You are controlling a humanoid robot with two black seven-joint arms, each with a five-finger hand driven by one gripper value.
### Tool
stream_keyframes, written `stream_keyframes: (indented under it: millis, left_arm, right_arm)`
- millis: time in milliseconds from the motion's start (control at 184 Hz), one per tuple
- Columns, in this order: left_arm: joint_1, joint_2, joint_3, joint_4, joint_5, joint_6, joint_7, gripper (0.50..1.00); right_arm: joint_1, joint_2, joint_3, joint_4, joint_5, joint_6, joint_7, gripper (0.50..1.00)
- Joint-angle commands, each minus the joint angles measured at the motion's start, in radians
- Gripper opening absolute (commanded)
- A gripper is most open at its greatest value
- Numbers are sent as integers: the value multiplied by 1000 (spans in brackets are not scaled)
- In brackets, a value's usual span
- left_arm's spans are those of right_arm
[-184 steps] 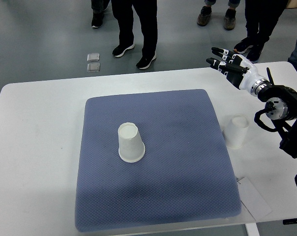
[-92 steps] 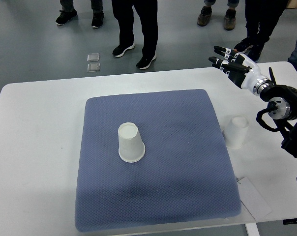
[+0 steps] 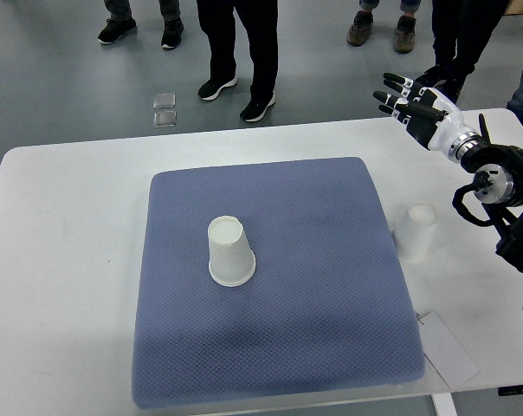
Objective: Stack paper cups
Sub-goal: 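Move the right hand down toward the standing white paper cup beside the mat, then close the right hand fingers around the white paper cup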
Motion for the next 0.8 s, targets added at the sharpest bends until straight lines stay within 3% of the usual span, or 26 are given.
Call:
stream_keyframes:
  millis: [0,347,483,565,793]
  left_arm:
    - [0,0,0,0,0,0,-1,1000]
    - [0,0,0,0,0,0,-1,1000]
    - [0,0,0,0,0,0,1,1000]
    - [0,0,0,0,0,0,1,1000]
    - [0,0,0,0,0,0,1,1000]
  right_arm:
    - [9,-1,-13,0,-3,5,-1,915]
    - [11,-7,-22,16,-15,10,1,909]
    - [12,-91,-148,47,-38,38,5,907]
    - [17,-185,-285,84,-46,82,65,901]
    - [17,-338,-504,219,-213,85,213,897]
